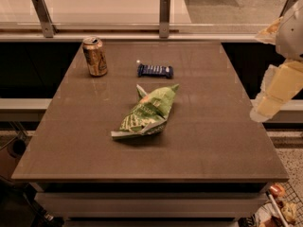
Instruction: Pick orange can
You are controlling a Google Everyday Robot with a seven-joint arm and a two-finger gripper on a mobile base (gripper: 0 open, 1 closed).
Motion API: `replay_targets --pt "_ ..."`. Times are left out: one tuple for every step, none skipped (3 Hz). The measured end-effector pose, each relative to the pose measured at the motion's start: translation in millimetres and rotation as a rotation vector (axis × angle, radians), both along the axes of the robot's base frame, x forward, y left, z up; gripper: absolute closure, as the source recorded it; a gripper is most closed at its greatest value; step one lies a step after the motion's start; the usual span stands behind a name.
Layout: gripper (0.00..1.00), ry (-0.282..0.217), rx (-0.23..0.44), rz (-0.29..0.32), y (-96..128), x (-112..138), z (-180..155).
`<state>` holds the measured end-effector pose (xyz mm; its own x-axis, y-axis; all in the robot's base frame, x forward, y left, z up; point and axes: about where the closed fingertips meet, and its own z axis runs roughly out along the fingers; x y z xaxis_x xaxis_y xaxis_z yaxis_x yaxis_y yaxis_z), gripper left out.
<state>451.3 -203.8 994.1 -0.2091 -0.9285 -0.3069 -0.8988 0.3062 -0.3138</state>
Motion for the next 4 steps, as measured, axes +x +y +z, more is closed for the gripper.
replay_targets --pt "0.0 -0.056 0.165 -0.022 21.2 28.2 -0.7" --pt "0.0 -0.116 0.331 -0.048 54.3 53.6 1.1" --pt "0.0 -0.167 0.482 -0.087 90.7 67.0 3.9" --pt "0.0 -0.221 0.582 -0.1 128.3 88.1 11.7"
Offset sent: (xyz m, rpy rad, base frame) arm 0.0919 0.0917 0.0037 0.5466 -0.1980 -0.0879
